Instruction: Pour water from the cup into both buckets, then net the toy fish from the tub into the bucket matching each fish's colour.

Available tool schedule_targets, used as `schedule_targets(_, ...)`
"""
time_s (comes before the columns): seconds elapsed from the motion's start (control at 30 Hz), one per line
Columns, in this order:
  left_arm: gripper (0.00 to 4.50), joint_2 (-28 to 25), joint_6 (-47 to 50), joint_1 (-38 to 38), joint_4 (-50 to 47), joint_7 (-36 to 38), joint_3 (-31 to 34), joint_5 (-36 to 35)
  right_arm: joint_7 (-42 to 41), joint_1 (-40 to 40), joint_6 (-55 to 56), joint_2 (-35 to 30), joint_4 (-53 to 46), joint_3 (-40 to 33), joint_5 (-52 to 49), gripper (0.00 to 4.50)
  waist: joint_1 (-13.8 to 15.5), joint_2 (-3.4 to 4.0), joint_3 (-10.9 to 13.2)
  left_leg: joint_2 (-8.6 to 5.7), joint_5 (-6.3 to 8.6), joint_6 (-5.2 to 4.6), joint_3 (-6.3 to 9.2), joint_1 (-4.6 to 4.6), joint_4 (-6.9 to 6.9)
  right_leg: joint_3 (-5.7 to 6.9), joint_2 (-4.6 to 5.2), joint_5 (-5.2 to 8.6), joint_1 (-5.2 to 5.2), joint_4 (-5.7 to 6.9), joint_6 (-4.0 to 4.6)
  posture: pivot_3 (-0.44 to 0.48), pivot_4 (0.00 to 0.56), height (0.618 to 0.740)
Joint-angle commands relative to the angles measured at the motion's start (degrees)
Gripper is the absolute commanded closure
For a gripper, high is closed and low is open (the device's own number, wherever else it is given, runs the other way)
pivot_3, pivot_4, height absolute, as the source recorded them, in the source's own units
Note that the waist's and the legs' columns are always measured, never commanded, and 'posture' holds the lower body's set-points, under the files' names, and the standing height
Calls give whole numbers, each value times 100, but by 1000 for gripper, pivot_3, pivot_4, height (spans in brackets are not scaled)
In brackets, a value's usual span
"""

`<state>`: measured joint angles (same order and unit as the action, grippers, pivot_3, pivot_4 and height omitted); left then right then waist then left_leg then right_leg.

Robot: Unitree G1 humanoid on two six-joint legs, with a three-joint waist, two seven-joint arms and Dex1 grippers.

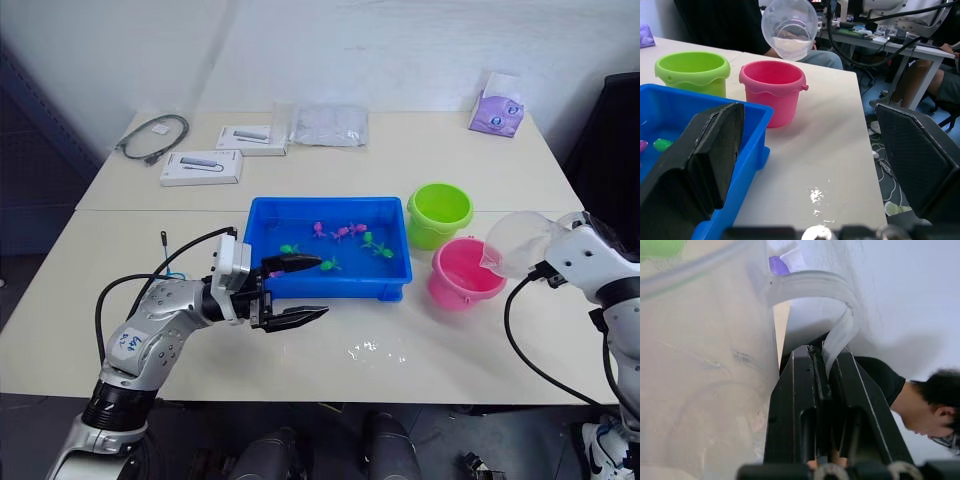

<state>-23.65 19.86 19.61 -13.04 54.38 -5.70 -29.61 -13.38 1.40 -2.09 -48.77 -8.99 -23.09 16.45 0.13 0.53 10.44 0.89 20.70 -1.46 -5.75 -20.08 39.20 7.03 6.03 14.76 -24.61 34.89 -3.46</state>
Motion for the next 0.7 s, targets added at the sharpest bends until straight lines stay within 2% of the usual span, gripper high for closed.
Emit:
schedule_targets(0.03,0,39,-111,7,-139,-40,-13,34,228,-77,313,-196,0,-143,322,4413,1,0,0,0,-1,1,0,0,0,0,-1,0,0,0,0,0,150,740)
schedule_targets(0.7,0,22,-102,-118,-243,-203,88,52,776,-209,1144,-337,461,-177,1063,4413,-6,0,0,4,-7,8,0,1,0,-16,-16,0,0,0,0,0,150,740)
